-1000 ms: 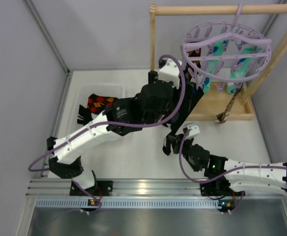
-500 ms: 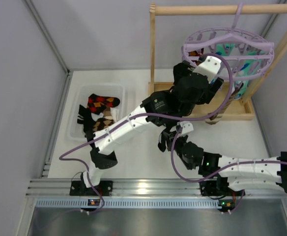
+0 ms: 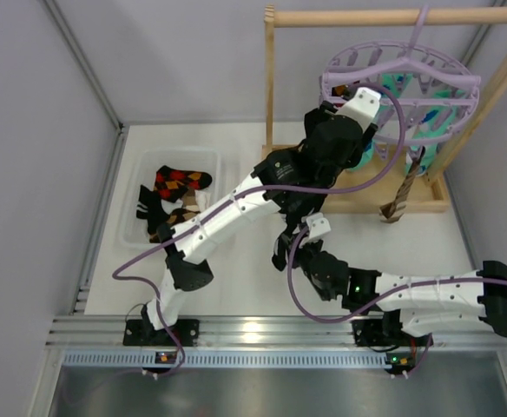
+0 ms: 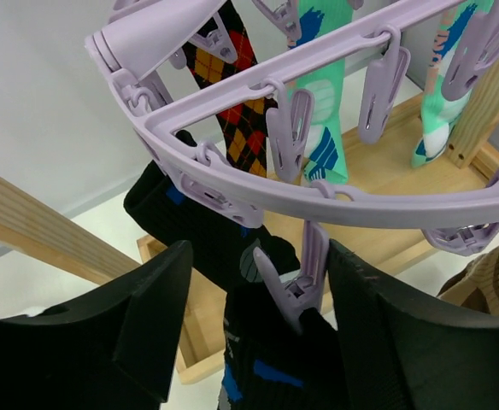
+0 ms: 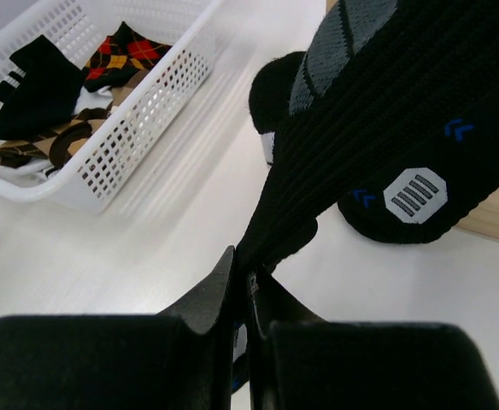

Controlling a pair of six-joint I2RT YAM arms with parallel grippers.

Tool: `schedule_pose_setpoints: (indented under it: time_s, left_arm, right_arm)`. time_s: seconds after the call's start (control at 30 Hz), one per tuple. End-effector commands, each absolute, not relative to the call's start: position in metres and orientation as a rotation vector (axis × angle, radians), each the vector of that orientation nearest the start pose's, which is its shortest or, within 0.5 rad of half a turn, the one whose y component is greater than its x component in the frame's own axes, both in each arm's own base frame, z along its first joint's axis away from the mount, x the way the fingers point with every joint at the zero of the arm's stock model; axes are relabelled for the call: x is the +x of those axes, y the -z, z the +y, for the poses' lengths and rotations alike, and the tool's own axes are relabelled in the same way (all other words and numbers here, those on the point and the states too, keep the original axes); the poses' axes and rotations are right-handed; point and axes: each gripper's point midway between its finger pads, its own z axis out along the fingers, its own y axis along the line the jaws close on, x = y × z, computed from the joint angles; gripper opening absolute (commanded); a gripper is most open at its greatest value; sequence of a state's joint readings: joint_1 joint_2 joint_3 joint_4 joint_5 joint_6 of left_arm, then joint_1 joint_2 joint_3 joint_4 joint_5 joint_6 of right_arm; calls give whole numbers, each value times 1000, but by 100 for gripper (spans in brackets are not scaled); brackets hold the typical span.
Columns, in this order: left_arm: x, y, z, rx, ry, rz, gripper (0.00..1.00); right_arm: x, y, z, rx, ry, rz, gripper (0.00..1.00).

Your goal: Remove the socks clipped to the hanger

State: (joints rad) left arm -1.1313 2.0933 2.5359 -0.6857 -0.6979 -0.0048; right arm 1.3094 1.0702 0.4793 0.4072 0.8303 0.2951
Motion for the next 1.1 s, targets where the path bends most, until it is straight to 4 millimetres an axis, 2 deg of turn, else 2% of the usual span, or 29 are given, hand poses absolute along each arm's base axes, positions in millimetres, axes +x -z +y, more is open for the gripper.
schedule_pose_setpoints:
  time_s: [0.0,0.27,0.33,0.43,0.5,0.6,0.8,0.87,0.93,0.97,1.0,1.07]
  left_arm:
    - [337,-430,-445,463,251,1642,66]
    - [338,-423,-452,488,268,1645,64]
    - [339,-424,-453,478,270,1641,61]
    - [341,-427,-453,465,268,1631,48]
    - [341,-429,-453,465,277,1626,31]
    - [342,-430,-453,458,277,1624,13]
    - [341,-429,-450,455,274,1629,9]
    - [338,-426,-448,449,290,1648,27]
    - [333,-430,-444,437,322,1653,38]
    - [332,-422,-443,444,316,1671,44]
    - [330,-422,-441,430,326,1679,53]
    - [325,-420,-429,419,321,1697,68]
  right_arm:
    - [194,-205,296,-257,-534,1658,0]
    - [194,-204,298,-266,-527,1664,0]
    - [193,-204,298,-265,-529,1666,0]
    - [193,-202,297,-266,-528,1668,0]
    - [192,-200,297,-270,-528,1671,0]
    - [191,-197,295,-261,-534,1677,0]
    - [184,-186,285,-222,-567,1690,0]
    - [183,-181,280,-219,-568,1699,0]
    - [181,-186,276,-204,-586,1691,0]
    - [180,-182,272,-212,-578,1700,0]
    - [179,-188,267,-195,-596,1688,0]
    - [177,-189,258,-186,-608,1688,0]
